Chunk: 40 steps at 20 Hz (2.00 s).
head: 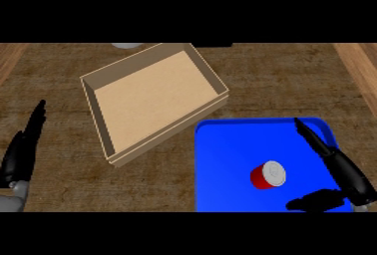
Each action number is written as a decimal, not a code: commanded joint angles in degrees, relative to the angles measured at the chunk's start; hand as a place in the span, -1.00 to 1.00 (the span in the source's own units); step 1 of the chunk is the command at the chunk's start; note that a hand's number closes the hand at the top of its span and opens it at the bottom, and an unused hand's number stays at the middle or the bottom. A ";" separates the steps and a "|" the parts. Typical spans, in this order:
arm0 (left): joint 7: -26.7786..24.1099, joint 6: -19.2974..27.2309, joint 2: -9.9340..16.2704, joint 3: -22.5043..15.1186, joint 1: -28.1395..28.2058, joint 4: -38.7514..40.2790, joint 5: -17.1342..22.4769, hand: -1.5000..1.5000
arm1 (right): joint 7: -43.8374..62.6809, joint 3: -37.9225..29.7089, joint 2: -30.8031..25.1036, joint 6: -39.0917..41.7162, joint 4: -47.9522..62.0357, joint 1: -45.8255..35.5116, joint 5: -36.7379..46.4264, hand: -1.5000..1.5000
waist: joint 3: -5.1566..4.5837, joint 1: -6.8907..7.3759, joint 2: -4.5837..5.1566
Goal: Pick the can from the tray and place it in the cardboard box
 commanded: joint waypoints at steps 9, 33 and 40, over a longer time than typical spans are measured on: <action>0.10 -4.47 1.50 3.79 -0.80 1.64 0.36 0.00 | -15.01 -3.27 -10.29 4.30 4.04 2.41 11.02 -1.00 | 0.09 1.00 0.15; -0.80 -6.43 -4.15 8.05 -0.86 3.40 -6.40 0.00 | 19.43 7.86 -1.36 34.12 4.51 -20.52 25.92 -1.00 | 0.12 1.00 0.30; 1.76 -8.64 -5.47 10.24 0.35 -0.92 -8.58 0.00 | 20.80 6.33 1.13 35.94 -1.72 -14.22 30.56 -1.00 | 0.13 0.78 0.22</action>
